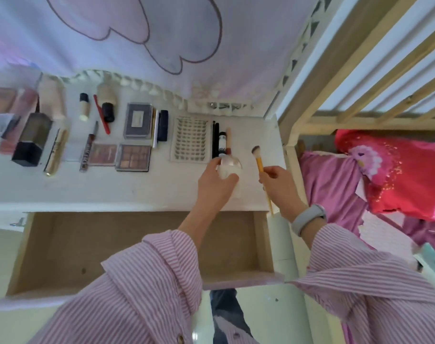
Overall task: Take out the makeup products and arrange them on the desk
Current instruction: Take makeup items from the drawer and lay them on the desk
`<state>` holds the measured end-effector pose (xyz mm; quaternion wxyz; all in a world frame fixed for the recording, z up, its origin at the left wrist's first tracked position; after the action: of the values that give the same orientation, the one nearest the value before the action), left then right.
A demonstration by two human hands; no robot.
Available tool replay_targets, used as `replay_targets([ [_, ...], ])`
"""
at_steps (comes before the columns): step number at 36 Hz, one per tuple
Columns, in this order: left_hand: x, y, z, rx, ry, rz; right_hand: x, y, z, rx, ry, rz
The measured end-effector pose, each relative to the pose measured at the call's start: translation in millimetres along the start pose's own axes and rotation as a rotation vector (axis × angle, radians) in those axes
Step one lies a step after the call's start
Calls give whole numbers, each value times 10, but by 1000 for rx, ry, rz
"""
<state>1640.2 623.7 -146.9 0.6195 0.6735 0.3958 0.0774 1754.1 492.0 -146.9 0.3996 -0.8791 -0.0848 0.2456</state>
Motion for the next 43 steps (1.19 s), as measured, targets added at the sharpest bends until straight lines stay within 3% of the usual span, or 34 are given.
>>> replay_targets([
  [7, 717, 471, 544, 268, 96, 129, 823, 30, -167, -49, 4, 24],
  [14, 1006, 620, 715, 615, 178, 241, 1210, -230, -110, -227, -72, -135],
  [20, 915, 595, 718, 993, 313, 325, 1256, -177, 49, -237, -116, -238],
  [32, 764, 581, 777, 1151, 243, 473, 1118, -205, 110, -221, -158, -332],
  [43, 668, 438, 709, 1127, 205, 458, 1060, -231, 92, -253, -117, -376],
])
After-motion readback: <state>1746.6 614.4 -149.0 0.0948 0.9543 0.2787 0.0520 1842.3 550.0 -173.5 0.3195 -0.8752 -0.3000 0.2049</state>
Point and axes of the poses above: each hand's wrist, its own x-axis towards the middle knuckle, its own z-axis out of the palm, y = z × x, the point moved 9 cm from there along x, towards the middle knuckle
